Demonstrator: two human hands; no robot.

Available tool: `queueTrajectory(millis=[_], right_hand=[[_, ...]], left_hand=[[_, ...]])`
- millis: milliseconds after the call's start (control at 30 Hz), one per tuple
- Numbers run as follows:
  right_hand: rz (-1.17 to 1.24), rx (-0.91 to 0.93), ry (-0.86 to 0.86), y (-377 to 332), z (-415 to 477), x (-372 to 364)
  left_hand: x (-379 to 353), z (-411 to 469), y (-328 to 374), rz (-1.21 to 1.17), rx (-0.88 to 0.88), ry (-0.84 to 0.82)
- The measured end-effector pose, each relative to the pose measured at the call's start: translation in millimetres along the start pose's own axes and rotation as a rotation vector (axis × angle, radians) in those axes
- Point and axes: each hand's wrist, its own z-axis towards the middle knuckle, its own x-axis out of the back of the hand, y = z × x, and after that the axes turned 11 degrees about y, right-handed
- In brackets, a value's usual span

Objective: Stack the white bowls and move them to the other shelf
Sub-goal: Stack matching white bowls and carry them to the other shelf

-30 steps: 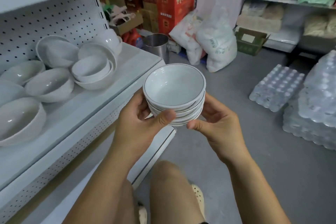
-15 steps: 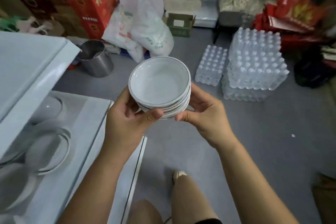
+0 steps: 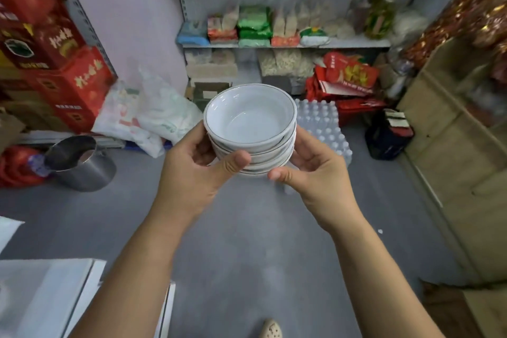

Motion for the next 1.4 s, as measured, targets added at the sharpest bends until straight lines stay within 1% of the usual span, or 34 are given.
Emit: queueTrajectory(millis=[200,400,533,767,967,1067,1200,1400], right_hand=[[-0.023,0.045,-0.015,-21,53,25],[-0.034,0.019,-0.015,1,107,13],[-0.029,0.012,-0.066,22,163,-14],[-0.003,0.028,-0.082,50,285,-93],[0.015,0.05,-0.055,76,376,-147],[-0.004,0.039,-0.082,88,412,-160],[0.008,0.022,-0.098,109,475,-178],[0.011,0.017,-0.14,133,586,-197]], left_hand=[[-46,45,2,-0.046,-0.015,-0.052],[-41,98,-11,-0.023,0.027,-0.04],[-23,155,-25,-0.022,0.063,-0.04],[19,294,-39,-0.019,0.056,-0.048],[49,402,-59,-0.037,0.072,-0.064],[56,437,-74,-0.026,0.087,-0.076],[60,498,-100,-0.029,0.106,-0.046],[49,607,-128,-0.025,0.106,-0.042]])
